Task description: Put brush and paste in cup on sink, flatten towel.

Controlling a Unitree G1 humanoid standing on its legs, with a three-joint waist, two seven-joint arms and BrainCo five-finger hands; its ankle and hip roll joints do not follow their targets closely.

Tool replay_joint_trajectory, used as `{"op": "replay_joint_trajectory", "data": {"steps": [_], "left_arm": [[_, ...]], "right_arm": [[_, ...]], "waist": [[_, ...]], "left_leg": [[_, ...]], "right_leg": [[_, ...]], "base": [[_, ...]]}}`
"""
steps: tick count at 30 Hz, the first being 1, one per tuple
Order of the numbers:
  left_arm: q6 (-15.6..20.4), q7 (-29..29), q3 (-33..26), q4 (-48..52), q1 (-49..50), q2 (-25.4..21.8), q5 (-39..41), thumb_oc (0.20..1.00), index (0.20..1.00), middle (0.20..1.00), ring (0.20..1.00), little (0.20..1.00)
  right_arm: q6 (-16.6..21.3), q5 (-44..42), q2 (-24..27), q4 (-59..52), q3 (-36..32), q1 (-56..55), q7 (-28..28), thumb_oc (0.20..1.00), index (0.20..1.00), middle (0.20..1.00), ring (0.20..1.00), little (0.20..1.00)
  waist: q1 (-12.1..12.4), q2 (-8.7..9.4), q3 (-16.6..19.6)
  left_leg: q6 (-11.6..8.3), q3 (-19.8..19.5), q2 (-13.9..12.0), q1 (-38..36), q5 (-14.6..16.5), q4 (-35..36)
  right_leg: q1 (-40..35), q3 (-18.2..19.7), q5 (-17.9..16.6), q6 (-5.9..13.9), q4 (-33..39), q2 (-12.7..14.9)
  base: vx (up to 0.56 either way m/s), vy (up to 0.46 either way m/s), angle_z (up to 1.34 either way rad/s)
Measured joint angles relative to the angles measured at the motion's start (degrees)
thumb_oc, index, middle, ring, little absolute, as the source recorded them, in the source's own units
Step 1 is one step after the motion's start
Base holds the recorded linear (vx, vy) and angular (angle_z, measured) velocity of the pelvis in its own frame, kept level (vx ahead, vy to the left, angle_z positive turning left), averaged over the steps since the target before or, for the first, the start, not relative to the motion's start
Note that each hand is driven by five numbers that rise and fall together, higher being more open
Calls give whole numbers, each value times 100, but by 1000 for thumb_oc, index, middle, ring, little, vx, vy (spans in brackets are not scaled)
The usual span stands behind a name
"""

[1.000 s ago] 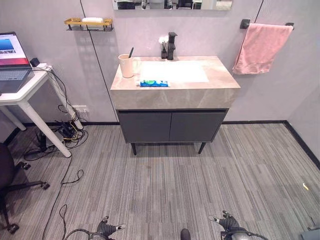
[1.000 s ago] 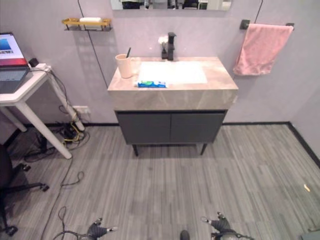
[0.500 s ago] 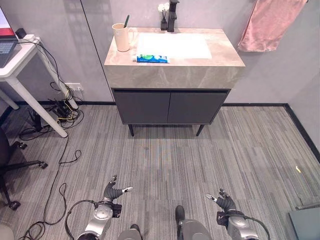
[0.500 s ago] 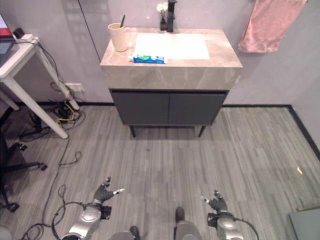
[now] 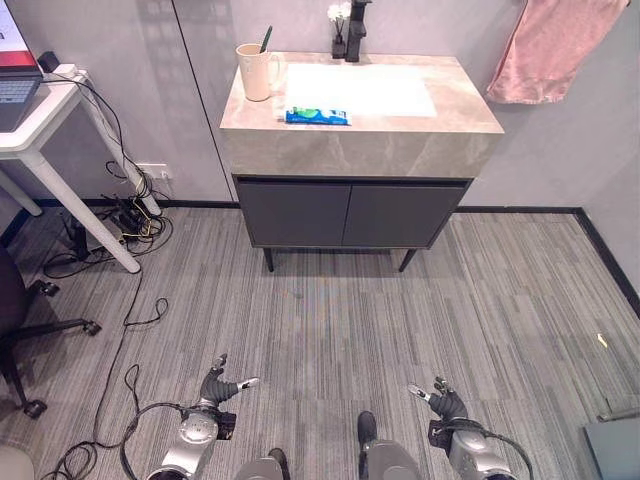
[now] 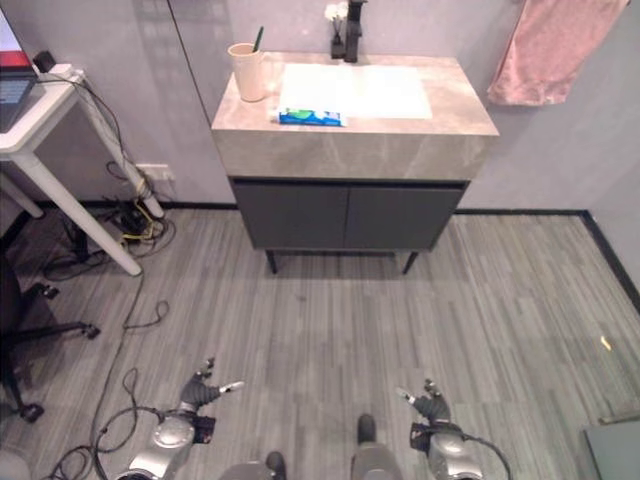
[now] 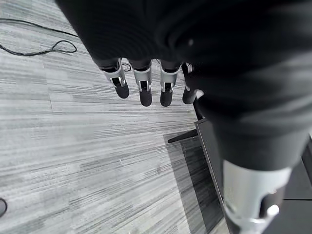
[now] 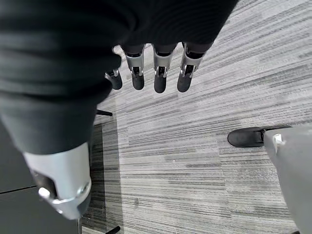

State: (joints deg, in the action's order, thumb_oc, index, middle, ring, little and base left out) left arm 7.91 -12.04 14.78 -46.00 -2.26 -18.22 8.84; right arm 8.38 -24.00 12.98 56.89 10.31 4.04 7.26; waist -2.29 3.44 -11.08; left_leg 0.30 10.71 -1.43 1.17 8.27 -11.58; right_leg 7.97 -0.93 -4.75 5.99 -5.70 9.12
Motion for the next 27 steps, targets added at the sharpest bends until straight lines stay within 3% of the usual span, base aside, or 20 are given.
{"op": "replay_joint_trajectory", "data": {"steps": [6, 8, 12, 14, 16, 18, 20, 22, 23, 27], "left_arm": [[-50, 0, 49, 0, -54, -11, -48, 1000, 1000, 1000, 1000, 1000], [-57, -2, 87, 60, -49, -28, -65, 1000, 1000, 1000, 1000, 1000], [-64, 64, 239, 457, -46, -175, -330, 1000, 1000, 1000, 1000, 1000], [-79, 108, 226, 421, -5, -186, -482, 1000, 1000, 1000, 1000, 1000], [-96, 105, 198, 345, -65, -187, -500, 1000, 1000, 1000, 1000, 1000], [-93, 98, 240, 243, -197, -144, -497, 1000, 1000, 1000, 1000, 1000], [-98, 95, 291, -21, -359, -87, -496, 1000, 1000, 1000, 1000, 1000], [-94, 57, 293, -59, -438, -54, -494, 1000, 1000, 1000, 1000, 1000], [-93, 11, 293, -53, -418, -44, -494, 1000, 1000, 1000, 1000, 1000], [-96, -68, 291, -16, -259, -9, -483, 1000, 1000, 1000, 1000, 1000]], "right_arm": [[0, -97, -75, 34, -25, -51, 15, 1000, 1000, 1000, 1000, 1000], [-3, -124, -114, -49, -38, -9, 20, 1000, 1000, 1000, 1000, 1000], [22, -116, -74, -503, -91, -168, 26, 1000, 1000, 1000, 1000, 1000], [14, -117, -114, -540, -54, -391, 25, 1000, 1000, 1000, 1000, 1000], [20, -115, -109, -683, -54, -414, 35, 1000, 1000, 1000, 1000, 1000], [23, -100, -56, -738, -43, -394, 118, 1000, 1000, 1000, 1000, 1000], [24, -95, -35, -783, -2, -314, 150, 1000, 1000, 1000, 1000, 1000], [23, -80, -32, -908, 5, -315, 167, 1000, 1000, 1000, 1000, 1000], [22, -49, -32, -909, 8, -283, 169, 1000, 1000, 1000, 1000, 1000], [18, 69, -5, -931, 16, -130, 239, 1000, 1000, 1000, 1000, 1000]], "waist": [[-30, 88, -20], [-23, 20, -64], [-175, -144, -338], [-238, -181, -354], [-180, -91, -351], [-312, 21, -372], [-357, 23, -398], [-423, -1, -457], [-419, -6, -474], [-395, -37, -485]], "left_leg": [[190, 161, 163, -17, 84, -10], [290, 225, 153, -29, 86, 72], [509, 177, 256, -101, 66, 146], [576, 67, 327, -211, 4, 314], [658, 74, 417, -155, -43, 492], [732, 51, 595, -53, -186, 611], [743, -25, 709, 13, -166, 588], [706, -121, 739, -38, -139, 567], [690, -134, 749, -149, -149, 617], [479, -320, 748, -656, -13, 956]], "right_leg": [[52, 191, -270, 249, -27, 184], [345, 229, -536, 409, -445, 162], [923, 355, -1185, 445, -1419, 132], [1045, 539, -375, 524, -1696, -160], [1130, 477, 42, 453, -1331, -345], [1170, 373, 26, 440, -494, -305], [1177, 540, -88, 467, 407, -294], [1192, 413, -298, 412, 918, -219], [1190, 191, -341, 362, 988, -147], [1074, 158, -458, 257, 542, -92]], "base": [[3, 147, -12], [-14, 154, -20], [52, 153, -3], [136, 53, 2], [78, -14, 12], [145, -39, 28], [201, -62, 23], [141, -59, 38], [208, -96, 24], [261, -129, 19]]}}
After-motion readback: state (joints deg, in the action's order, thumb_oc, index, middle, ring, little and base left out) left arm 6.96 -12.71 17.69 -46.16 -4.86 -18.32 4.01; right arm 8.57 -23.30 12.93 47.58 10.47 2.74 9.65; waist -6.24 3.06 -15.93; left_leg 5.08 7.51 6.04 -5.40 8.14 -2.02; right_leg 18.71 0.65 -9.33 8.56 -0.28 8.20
